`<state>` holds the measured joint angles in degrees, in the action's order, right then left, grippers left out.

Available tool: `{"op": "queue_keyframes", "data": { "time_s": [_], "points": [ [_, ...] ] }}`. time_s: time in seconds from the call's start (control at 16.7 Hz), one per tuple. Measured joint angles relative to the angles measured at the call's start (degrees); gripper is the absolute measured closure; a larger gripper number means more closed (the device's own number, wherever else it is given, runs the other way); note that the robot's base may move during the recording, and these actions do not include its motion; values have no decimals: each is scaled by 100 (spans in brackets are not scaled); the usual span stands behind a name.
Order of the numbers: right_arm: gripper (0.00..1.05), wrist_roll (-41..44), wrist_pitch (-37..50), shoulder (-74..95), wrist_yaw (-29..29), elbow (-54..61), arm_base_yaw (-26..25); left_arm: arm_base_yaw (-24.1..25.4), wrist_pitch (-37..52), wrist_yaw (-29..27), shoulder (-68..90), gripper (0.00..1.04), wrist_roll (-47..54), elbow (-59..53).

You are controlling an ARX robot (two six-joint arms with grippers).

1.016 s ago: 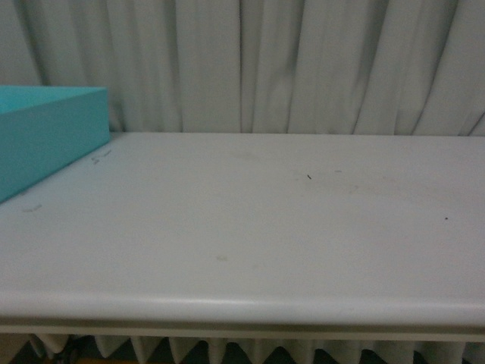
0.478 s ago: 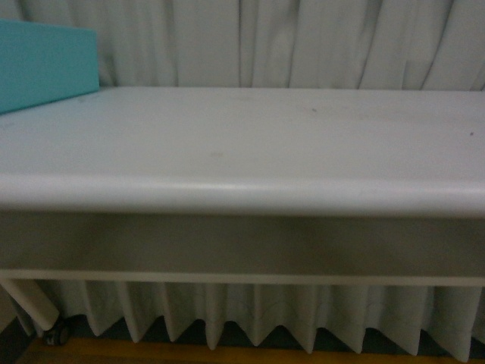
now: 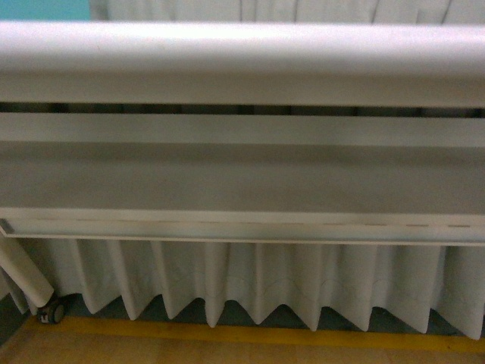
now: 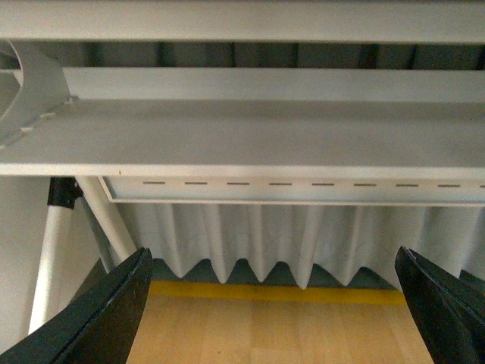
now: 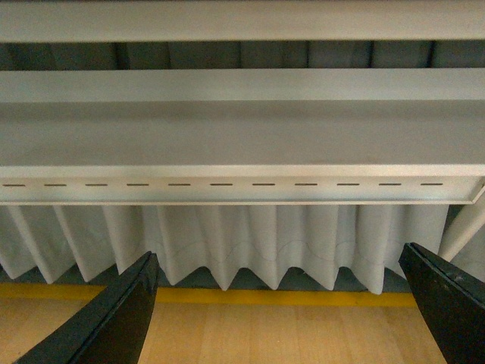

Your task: Wind up and store yellow beetle toy

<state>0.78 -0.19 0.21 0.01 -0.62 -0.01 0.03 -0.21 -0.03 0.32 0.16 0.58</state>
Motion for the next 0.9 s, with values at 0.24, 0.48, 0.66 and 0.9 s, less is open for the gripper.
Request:
{"op": "queue_keyframes", "data": {
  "time_s": [0.24, 0.48, 0.66, 0.9],
  "points": [
    [7, 2, -17, -2, 2, 0, 0, 0, -13, 0, 0, 7, 0, 0],
    [7, 2, -9, -2, 2, 0, 0, 0, -7, 0, 0, 7, 0, 0],
    [7, 2, -11, -2, 0, 0, 0, 0, -4, 0, 0, 7, 0, 0],
    [7, 2, -11, -2, 2, 0, 0, 0, -4, 0, 0, 7, 0, 0]
  ]
}}
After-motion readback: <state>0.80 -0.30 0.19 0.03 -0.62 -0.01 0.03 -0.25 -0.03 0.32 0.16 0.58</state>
